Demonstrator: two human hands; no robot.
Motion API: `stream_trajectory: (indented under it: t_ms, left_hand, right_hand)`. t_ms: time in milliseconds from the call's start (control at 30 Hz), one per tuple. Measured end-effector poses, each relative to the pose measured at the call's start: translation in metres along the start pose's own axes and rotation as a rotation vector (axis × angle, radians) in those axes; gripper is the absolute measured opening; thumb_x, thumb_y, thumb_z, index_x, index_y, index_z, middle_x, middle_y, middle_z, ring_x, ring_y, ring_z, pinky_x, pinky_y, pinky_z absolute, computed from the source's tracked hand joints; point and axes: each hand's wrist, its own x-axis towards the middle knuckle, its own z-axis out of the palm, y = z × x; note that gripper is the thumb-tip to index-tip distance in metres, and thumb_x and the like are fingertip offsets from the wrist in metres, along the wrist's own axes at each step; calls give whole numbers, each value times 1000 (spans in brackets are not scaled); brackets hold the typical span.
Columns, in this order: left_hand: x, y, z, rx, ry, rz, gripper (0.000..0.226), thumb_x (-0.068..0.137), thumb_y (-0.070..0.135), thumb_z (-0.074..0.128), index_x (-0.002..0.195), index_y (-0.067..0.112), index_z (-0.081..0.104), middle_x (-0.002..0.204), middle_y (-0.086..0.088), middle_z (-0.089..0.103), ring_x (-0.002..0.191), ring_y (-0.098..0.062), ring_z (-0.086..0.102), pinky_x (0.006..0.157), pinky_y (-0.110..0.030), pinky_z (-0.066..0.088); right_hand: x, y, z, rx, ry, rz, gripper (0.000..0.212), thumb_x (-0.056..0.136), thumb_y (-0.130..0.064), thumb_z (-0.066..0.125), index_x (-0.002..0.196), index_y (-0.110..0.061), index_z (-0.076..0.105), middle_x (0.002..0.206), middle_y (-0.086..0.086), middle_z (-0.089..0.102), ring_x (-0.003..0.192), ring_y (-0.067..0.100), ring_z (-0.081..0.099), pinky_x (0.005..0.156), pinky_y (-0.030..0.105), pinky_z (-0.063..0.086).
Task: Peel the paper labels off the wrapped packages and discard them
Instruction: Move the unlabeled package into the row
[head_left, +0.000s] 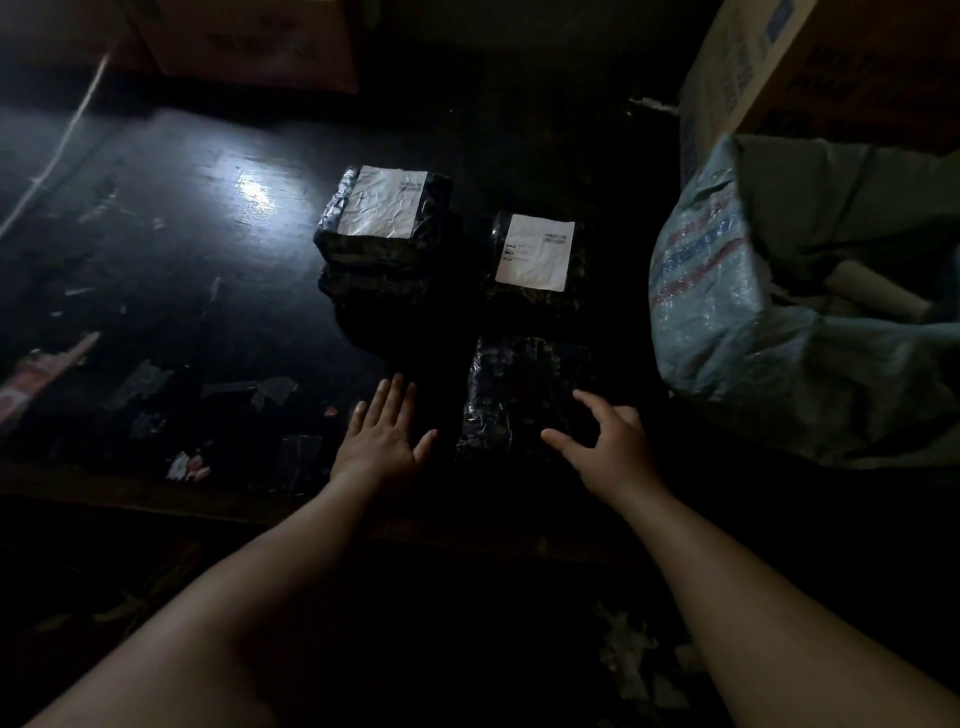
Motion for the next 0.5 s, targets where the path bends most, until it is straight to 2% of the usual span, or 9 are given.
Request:
stream_trajectory:
  t_ms: [100,167,233,300,367,500]
  left_hand:
    - [0,4,-14,-22,-39,-8,77,99,59,25,156,18,-7,162,-2,-21,148,-16,-21,122,-41,-3]
    - [2,9,-30,-34,-58,-14,77,98,57,35,157,16,8,165,-7,-5,151,-24,-4,121,-46,13]
    - [5,19,-49,-46,-23,-23,65,97,56,41,148,16,33,156,-11,27,142,-32,28,107,-50,37]
    - [11,32,-68,-77,53,-37,56,97,56,40,137,17,44,139,-10,45,122,-33,49,92,-48,47]
    - [21,47,-83,-143,129,-17,57,97,58,38,138,19,42,137,-9,47,117,-33,54,90,-47,47]
    - [53,73,-103,-275,227,61,69,94,64,41,147,21,30,150,-7,36,127,-33,49,97,-47,47]
  right_hand:
    - [7,-8,-13,-91,-43,-4,66,75,-53,73,133,-32,51,133,6,37,119,22,47,95,28,41]
    - [14,-14,-22,-143,-61,-20,63,74,-56,72,129,-31,54,131,5,39,119,22,48,96,30,43]
    - [25,-22,-32,-185,-52,-56,62,75,-59,70,128,-29,56,130,6,44,119,23,49,97,32,45]
    - [39,-34,-41,-203,-44,-96,62,77,-59,67,129,-29,56,131,7,47,120,25,50,99,33,44]
    - [56,-48,-49,-206,-50,-116,60,80,-59,64,131,-28,54,134,7,46,122,25,50,99,34,43]
    - [96,-71,-60,-203,-52,-145,56,85,-57,58,133,-29,51,138,6,45,121,25,51,95,34,45]
